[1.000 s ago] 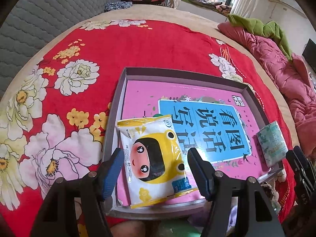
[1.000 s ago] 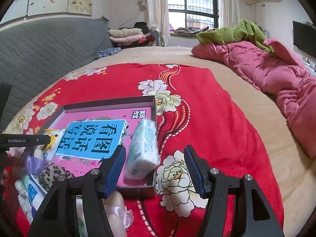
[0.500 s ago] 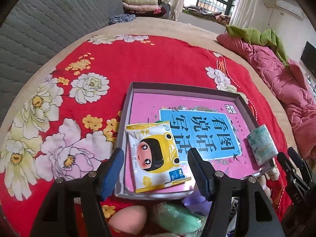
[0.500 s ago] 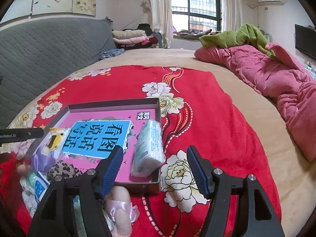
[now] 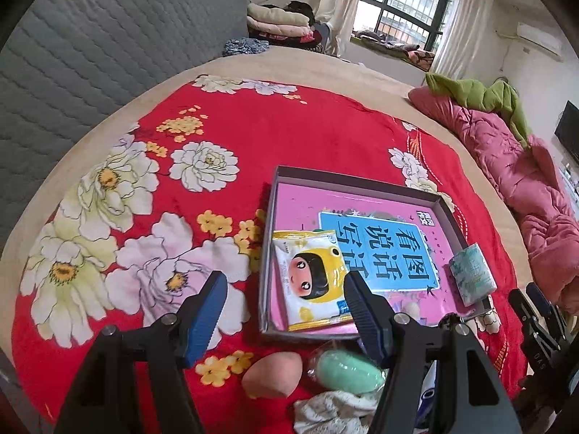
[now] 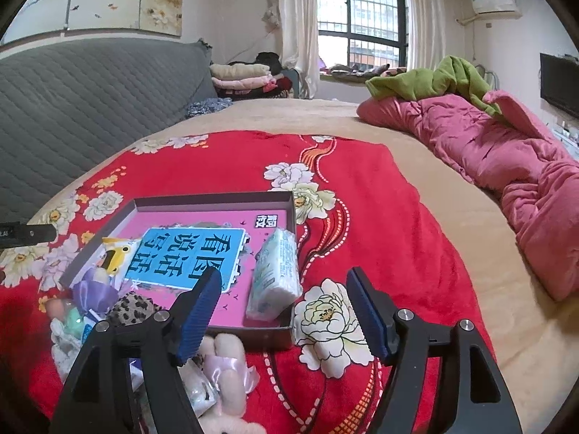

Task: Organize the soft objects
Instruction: 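Withdraw both open tools from the pink box back toward the pile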

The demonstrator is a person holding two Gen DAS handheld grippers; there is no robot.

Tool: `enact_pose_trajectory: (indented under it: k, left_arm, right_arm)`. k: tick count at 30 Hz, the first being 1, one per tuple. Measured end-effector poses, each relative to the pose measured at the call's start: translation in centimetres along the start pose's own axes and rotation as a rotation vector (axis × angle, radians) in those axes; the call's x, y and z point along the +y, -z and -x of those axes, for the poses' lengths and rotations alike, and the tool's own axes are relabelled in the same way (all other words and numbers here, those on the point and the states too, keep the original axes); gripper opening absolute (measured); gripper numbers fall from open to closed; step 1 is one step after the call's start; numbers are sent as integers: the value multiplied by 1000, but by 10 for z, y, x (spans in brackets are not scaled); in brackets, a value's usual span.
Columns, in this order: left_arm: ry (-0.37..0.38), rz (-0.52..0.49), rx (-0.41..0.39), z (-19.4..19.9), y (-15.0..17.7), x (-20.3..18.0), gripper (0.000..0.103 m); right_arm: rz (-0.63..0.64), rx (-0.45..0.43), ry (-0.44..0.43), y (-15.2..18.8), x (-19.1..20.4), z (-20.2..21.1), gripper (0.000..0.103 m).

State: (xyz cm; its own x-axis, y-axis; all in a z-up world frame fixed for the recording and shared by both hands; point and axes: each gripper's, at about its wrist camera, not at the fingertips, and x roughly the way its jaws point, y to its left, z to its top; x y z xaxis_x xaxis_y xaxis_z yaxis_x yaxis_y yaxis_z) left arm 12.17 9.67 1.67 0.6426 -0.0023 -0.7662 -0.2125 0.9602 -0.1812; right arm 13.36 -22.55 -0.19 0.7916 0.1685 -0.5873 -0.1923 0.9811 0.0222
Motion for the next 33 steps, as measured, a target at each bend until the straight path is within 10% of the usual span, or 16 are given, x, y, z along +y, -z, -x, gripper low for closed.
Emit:
enact_pose_trajectory:
  k: [33]
  left_arm:
    - [41, -75, -15, 55, 52, -21, 67]
  right_arm:
    - [35, -13, -11, 19, 8, 75, 73]
